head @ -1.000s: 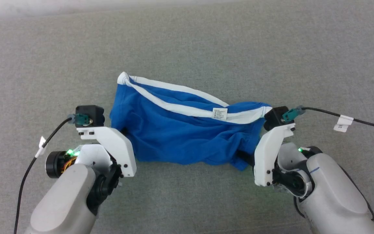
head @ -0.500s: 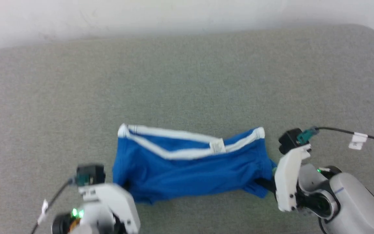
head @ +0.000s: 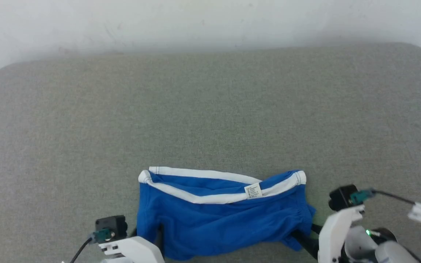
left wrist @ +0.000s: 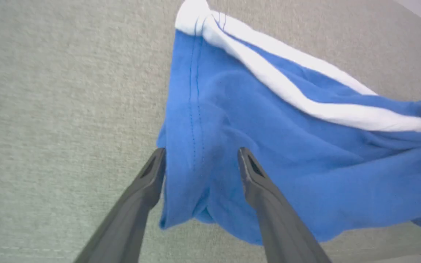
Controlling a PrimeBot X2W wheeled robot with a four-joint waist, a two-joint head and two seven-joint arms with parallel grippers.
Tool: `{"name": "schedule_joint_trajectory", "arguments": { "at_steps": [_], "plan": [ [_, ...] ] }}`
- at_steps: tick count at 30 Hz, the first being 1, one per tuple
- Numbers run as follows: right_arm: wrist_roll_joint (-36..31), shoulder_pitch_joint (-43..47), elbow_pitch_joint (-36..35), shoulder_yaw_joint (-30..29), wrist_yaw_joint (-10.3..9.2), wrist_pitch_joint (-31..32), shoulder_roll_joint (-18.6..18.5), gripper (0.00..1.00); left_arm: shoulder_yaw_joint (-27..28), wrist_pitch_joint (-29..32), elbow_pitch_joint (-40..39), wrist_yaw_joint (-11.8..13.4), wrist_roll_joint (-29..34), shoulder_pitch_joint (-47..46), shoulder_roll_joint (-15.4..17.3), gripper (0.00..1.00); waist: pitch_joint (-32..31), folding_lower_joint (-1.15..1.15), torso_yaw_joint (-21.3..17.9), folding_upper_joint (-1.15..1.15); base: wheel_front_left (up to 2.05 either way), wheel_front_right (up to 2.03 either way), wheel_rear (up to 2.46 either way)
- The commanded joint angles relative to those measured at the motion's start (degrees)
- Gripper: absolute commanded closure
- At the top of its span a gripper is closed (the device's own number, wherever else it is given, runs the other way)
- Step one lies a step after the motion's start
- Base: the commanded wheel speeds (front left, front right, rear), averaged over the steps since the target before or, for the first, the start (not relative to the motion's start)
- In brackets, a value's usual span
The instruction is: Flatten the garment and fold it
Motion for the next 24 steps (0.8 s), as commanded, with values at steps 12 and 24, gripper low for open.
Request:
{"name": "schedule_joint_trajectory", "arguments": {
  "at_steps": [12,24],
  "plan": [
    [-7.37,10.27,-12.45,-13.19,-0.05,-2.18,5.53,0.0,3.54,-13.49,-7.38,2.12,8.71,1.95,5.95,0.0,-4.48,0.0,-0.62,0.0,0.0,0.0,0.0],
    [-6.05,3.42,-7.53,-17.6,-0.05,9.41,6.46,0.0,4.04,-16.35,-15.15,3.22,15.44,0.5,12.02,0.0,-1.32,0.0,4.24,0.0,0.0,0.0,0.0]
  ]
}}
